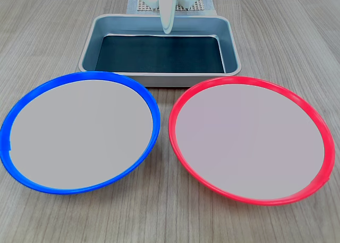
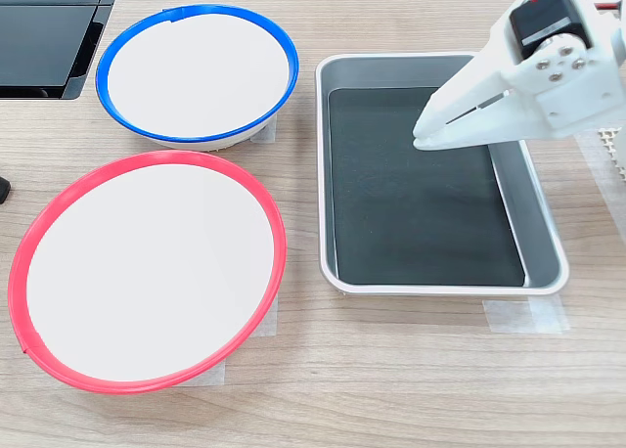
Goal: Lift the stacked dish and set it down on the table.
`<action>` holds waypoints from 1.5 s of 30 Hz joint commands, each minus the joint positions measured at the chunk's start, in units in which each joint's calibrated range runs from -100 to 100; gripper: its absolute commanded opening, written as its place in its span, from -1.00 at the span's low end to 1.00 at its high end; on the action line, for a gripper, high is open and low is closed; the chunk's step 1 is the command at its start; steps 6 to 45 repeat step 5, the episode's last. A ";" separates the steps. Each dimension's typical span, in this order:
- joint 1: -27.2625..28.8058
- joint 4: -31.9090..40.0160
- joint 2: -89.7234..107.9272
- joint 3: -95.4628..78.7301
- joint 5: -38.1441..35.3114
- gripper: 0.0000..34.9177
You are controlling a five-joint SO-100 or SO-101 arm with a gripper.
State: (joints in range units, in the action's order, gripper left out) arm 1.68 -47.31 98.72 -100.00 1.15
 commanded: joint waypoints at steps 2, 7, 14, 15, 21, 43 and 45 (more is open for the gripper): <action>0.06 -0.19 0.34 0.00 -0.24 -0.98; 0.06 -0.19 0.34 0.00 -0.24 -0.98; 0.06 -0.19 0.34 0.00 -0.24 -0.98; 0.06 -0.19 0.34 0.00 -0.24 -0.98; 0.06 -0.19 0.34 0.00 -0.24 -0.98; 0.06 -0.19 0.34 0.00 -0.24 -0.98; 0.06 -0.19 0.34 0.00 -0.24 -0.98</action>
